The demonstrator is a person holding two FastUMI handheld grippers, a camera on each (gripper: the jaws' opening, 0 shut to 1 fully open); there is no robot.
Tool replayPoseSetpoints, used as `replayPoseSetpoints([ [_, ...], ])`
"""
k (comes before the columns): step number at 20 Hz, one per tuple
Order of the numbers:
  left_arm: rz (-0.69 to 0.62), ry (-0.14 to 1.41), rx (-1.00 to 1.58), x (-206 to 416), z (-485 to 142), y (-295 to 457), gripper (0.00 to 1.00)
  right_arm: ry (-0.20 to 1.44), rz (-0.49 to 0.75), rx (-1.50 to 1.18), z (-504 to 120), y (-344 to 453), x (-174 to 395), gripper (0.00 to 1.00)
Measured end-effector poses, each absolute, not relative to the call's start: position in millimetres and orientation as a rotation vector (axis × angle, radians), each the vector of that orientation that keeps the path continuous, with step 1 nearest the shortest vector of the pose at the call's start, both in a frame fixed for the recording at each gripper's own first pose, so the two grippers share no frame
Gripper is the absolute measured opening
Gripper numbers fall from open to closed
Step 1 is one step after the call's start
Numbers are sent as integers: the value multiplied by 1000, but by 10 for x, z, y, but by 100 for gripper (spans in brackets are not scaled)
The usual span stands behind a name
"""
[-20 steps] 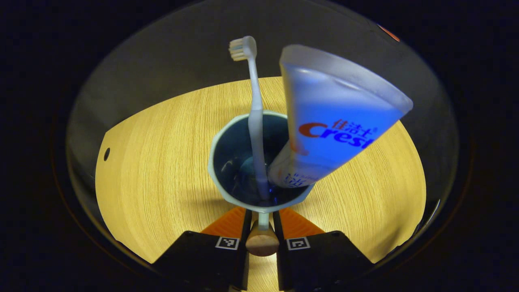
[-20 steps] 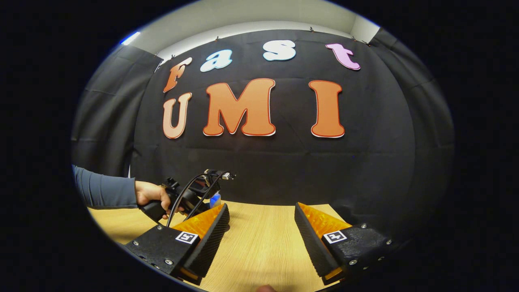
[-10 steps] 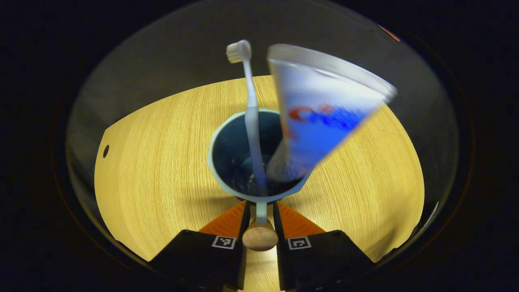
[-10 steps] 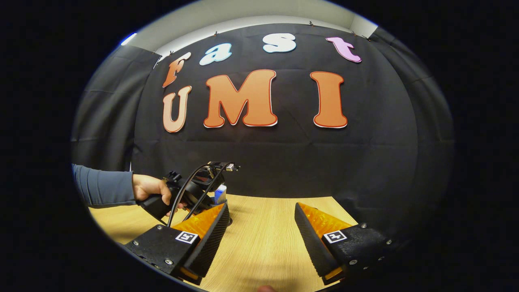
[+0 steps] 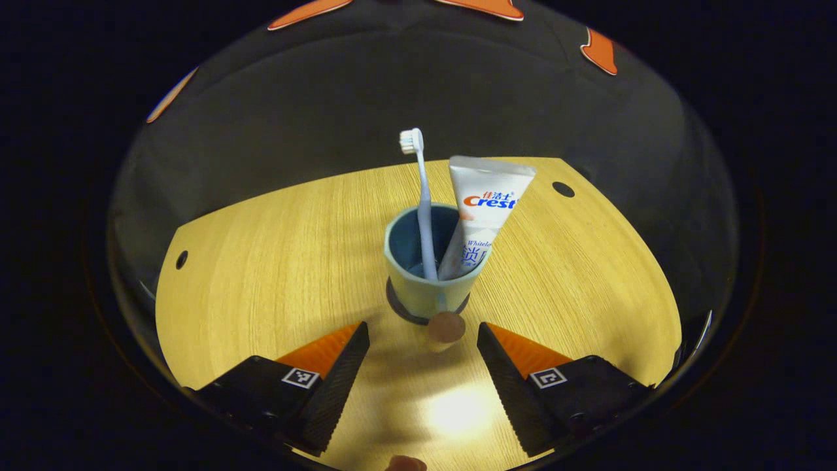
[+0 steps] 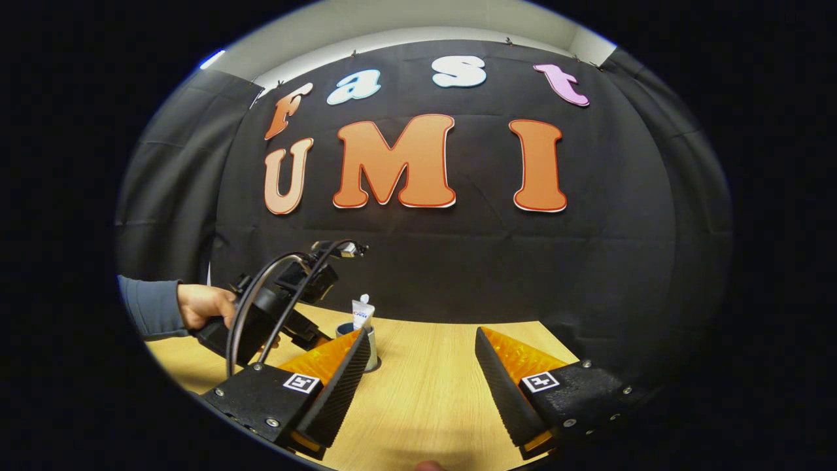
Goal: Put the toothbrush and toothpaste on the desktop into the cup, then pick up the cup and place it on the coaster on the desktop.
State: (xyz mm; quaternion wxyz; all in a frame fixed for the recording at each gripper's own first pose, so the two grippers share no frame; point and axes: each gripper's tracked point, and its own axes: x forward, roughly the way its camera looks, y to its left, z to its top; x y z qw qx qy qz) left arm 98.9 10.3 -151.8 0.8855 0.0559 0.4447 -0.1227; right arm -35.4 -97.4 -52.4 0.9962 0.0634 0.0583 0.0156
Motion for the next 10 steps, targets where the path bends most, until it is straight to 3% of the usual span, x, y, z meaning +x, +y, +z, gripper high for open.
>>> replayPoseSetpoints([
  [5, -217, 728, 164, 931, -1072, 412, 100, 67, 47, 116, -334, -715, -255, 96],
  [6, -205, 689, 166, 876, -937, 493, 93, 53, 49, 113, -278, -669, -237, 96],
  [7, -190, 648, 172, 861, -860, 568, 99, 38, 52, 112, -229, -621, -226, 96],
  [10, -132, 543, 199, 778, -595, 856, 99, -5, 56, 114, -76, -501, -177, 96],
])
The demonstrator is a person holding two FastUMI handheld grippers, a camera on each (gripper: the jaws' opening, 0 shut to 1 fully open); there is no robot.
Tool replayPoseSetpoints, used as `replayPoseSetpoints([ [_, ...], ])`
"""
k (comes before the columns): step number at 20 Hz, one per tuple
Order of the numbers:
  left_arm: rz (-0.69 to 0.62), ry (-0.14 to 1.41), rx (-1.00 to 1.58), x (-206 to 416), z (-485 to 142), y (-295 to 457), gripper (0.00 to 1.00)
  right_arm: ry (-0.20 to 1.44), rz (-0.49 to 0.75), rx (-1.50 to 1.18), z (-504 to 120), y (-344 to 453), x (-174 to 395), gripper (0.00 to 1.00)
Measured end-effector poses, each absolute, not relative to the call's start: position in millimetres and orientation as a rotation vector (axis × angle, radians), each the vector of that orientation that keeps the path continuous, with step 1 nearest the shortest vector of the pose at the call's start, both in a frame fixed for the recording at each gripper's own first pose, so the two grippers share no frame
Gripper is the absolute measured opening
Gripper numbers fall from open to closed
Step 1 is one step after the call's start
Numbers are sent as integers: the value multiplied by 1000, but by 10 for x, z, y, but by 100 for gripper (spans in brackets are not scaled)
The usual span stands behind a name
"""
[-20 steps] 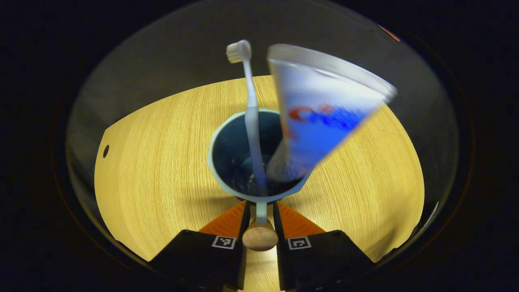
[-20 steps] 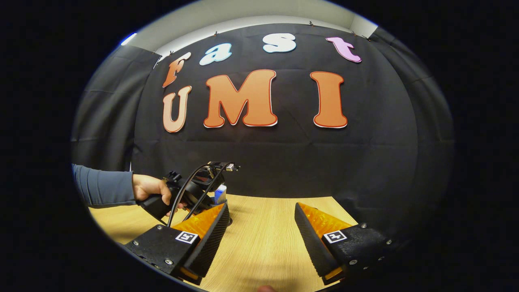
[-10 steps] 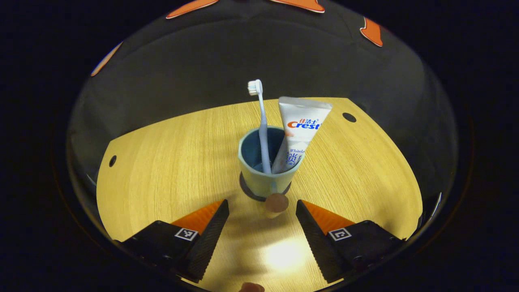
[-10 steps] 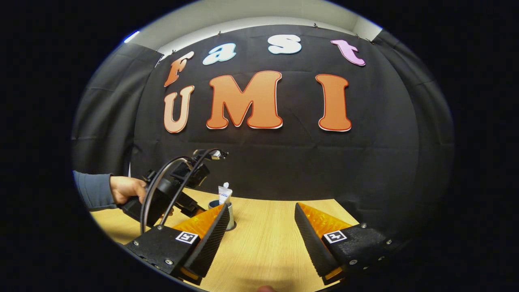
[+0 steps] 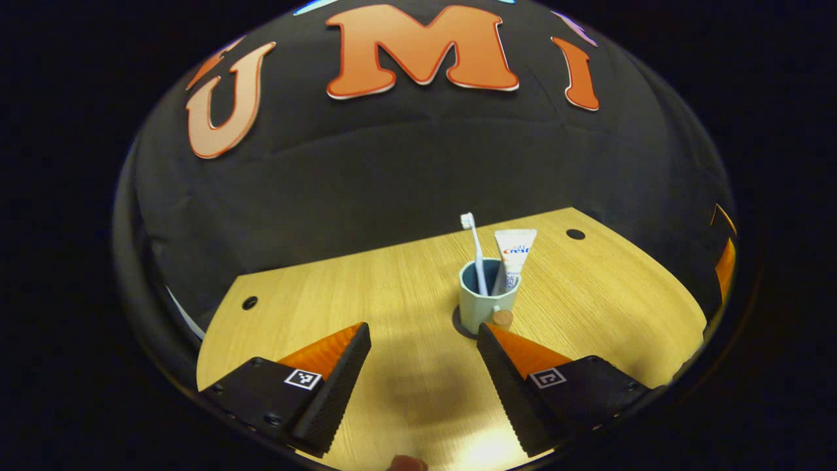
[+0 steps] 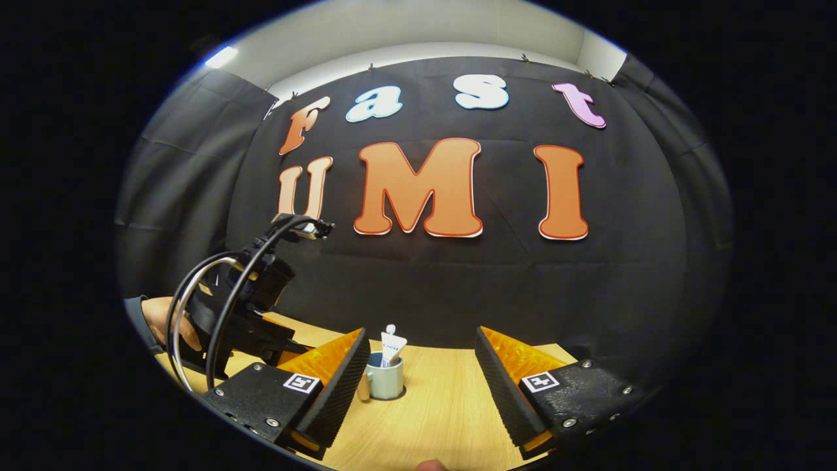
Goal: Put the toothbrush and toothpaste on the desktop into the cup, then pick up the cup and place it on the coaster on the desktop.
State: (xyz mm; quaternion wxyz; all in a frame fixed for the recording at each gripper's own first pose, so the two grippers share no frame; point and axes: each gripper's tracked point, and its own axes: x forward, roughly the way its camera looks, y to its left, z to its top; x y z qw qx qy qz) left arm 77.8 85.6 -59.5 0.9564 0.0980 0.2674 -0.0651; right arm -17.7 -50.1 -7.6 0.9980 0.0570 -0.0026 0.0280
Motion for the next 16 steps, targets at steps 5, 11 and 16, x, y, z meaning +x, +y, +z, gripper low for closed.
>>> replayPoseSetpoints([
  [5, -63, 351, 181, 500, -61, 1202, 99, -63, 75, 120, 111, -312, -142, 96],
  [11, 30, 112, 163, 110, 386, 1565, 98, -89, 93, 90, 163, -87, -139, 96],
  [16, 60, 52, 120, -103, 425, 1711, 98, -91, 124, 78, 155, 110, -133, 99],
])
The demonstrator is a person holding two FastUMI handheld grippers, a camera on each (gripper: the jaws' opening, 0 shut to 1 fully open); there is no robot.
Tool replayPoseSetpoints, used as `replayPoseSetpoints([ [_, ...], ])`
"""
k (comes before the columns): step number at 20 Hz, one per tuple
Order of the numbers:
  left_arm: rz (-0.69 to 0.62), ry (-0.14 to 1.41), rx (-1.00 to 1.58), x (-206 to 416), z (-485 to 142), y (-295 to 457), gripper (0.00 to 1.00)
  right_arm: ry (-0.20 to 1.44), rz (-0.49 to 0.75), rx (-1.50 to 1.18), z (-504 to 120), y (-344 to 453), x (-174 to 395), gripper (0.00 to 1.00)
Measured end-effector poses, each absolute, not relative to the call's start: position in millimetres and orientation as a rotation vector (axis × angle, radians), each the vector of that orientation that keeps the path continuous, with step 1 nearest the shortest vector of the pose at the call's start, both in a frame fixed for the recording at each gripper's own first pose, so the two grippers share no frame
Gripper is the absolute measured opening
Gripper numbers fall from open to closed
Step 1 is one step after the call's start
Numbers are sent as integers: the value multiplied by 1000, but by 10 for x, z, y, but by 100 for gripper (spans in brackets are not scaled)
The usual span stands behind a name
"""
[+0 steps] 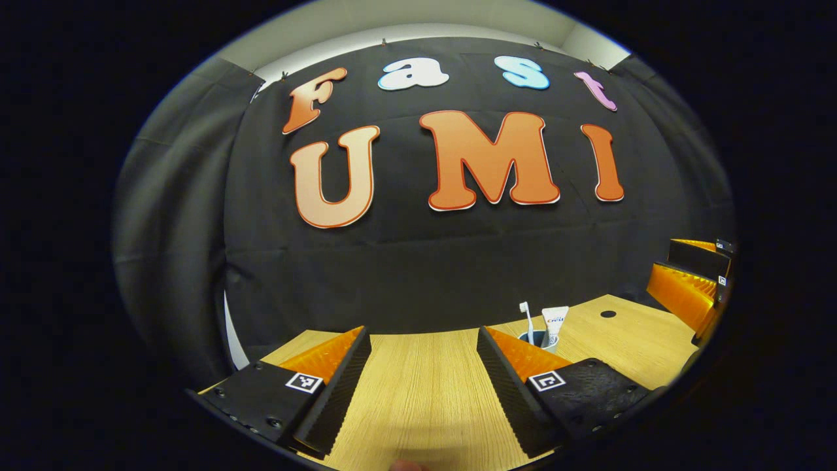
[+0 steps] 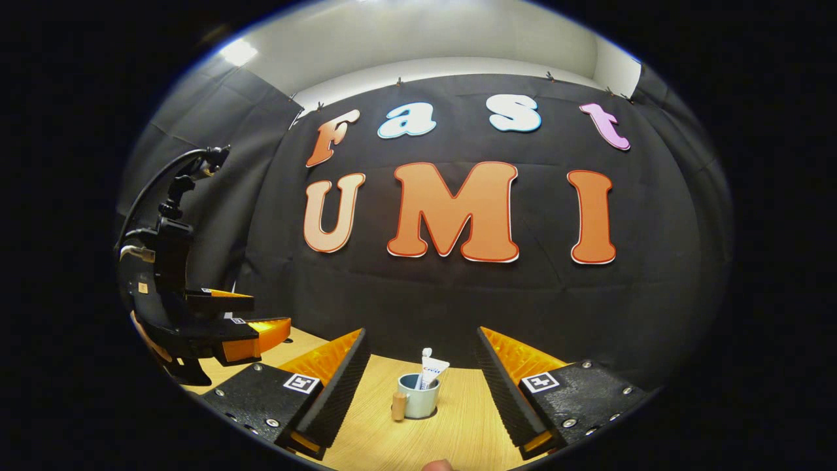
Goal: Put the toothbrush and toothpaste on the desktop into the cup, then pick up the cup and place it on the coaster on the desktop.
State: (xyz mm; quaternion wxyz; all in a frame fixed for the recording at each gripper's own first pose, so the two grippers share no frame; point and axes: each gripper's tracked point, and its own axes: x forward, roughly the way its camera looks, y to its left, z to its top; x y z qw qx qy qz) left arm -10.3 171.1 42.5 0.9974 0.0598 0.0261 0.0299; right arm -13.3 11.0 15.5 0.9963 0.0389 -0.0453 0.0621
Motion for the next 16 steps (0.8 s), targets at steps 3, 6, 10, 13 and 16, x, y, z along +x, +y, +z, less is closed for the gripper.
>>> replayPoseSetpoints([
  [3, 46, 39, 82, -140, 379, 1706, 98, -79, 139, 73, 109, 228, -82, 96],
  [6, 48, 27, 63, -137, 328, 1746, 99, -74, 146, 73, 80, 287, -54, 97],
  [10, 34, -8, 34, -150, 346, 1744, 98, -67, 144, 71, 50, 302, -29, 97],
  [13, 37, -24, 50, -144, 381, 1743, 98, -62, 143, 76, 38, 298, -19, 97],
  [16, 23, -29, 37, -136, 386, 1687, 98, -61, 140, 76, 41, 295, 1, 97],
])
